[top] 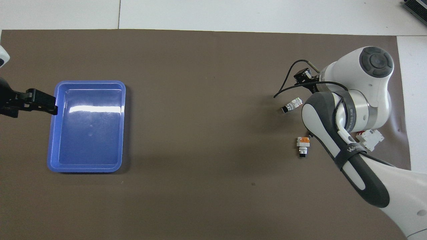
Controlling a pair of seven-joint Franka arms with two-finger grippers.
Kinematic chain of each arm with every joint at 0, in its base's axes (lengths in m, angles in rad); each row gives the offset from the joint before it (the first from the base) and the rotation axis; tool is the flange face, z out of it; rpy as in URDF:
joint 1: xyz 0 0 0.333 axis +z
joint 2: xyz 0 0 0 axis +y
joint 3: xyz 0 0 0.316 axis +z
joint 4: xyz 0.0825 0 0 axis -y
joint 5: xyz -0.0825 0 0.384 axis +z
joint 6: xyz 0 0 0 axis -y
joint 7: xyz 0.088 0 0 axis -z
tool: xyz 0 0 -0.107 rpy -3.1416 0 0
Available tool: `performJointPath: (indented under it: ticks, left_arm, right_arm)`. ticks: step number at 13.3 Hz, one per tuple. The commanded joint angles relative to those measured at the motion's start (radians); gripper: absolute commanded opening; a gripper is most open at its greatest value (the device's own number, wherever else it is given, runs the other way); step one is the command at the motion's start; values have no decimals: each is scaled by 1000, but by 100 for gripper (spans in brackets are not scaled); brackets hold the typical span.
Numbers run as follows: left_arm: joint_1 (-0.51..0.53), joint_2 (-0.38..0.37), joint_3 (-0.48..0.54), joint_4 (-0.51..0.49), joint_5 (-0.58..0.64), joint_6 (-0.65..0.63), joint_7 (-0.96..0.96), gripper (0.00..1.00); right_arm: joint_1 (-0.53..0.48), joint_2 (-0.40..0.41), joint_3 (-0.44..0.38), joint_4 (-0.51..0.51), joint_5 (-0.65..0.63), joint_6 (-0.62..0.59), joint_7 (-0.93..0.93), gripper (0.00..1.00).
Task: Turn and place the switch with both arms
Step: 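Grasp the white switch with the right gripper and lift it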
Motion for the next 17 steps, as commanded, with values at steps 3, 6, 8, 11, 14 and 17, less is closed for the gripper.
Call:
performJointPath:
  ticks: [3, 6, 8, 11, 14, 17]
  left_arm:
    - [5, -25, -3, -32, -8, 19, 6, 100]
    - [7, -25, -3, -32, -9, 19, 6, 100]
    - [5, -27, -3, -32, -9, 19, 4, 100]
    - [7, -27, -3, -32, -9, 19, 6, 100]
    - [-5, -27, -4, -32, -8, 18, 3, 100]
    - [-13, -27, -9, -32, -8, 18, 3, 100]
  right_arm:
    - [-6, 44, 6, -15, 27, 47, 76, 100]
    - [-8, 67, 6, -14, 49, 65, 76, 100]
    - [-6, 67, 6, -15, 53, 62, 78, 100]
    - [-5, 62, 6, -35, 55, 54, 81, 100]
    - [-6, 62, 6, -64, 55, 67, 82, 99]
    - [-6, 64, 6, -55, 53, 51, 75, 0]
